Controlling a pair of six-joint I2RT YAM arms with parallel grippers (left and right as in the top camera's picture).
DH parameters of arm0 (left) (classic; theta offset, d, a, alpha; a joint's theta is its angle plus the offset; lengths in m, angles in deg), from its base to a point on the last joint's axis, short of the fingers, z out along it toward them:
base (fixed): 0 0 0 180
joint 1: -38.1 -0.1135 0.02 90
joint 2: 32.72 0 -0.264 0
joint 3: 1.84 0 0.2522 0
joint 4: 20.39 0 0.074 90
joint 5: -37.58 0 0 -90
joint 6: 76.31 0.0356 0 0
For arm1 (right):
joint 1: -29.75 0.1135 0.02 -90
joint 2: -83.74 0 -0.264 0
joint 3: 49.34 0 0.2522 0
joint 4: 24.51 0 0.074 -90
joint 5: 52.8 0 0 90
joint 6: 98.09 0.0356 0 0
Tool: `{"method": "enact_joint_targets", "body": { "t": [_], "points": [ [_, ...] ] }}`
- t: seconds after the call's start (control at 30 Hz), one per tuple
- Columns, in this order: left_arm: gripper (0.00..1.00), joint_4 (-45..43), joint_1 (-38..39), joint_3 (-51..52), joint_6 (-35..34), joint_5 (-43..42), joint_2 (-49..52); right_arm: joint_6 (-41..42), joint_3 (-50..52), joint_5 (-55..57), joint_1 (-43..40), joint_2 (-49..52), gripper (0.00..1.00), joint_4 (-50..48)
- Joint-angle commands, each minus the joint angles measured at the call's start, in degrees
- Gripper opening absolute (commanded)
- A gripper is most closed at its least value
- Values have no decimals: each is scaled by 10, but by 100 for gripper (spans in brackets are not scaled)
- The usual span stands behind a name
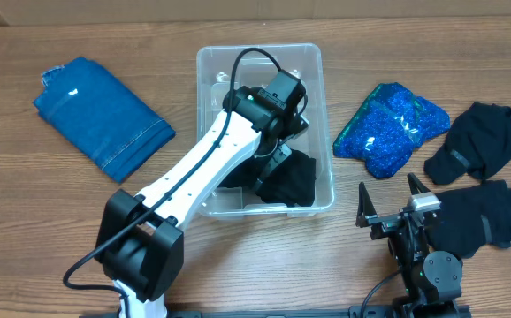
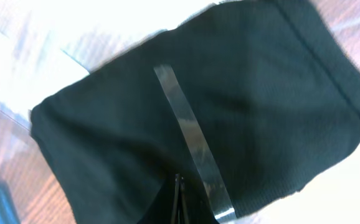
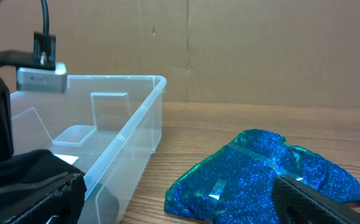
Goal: Pack container
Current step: 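Lower the black garment into the bin's front half and release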
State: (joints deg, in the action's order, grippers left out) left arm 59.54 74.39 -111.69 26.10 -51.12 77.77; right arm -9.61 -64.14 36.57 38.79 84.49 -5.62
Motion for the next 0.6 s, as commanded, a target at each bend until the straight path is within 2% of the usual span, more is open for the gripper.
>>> {"method": "enact_joint_targets", "body": {
  "t": [0.0,0.13,0.3,0.57],
  "points": [
    [4,35,-2,-14,-9,2,31,-2,6,6,0,-2,100,-4],
    [4,54,-3,-4,-19,30,38,-2,6,6,0,-2,100,-3],
    [4,60,-1,31,-22,17,38,-2,6,6,0,-2,100,-3],
    [4,119,13,54,-39,16,38,-2,6,6,0,-2,100,-4]
  ]
}}
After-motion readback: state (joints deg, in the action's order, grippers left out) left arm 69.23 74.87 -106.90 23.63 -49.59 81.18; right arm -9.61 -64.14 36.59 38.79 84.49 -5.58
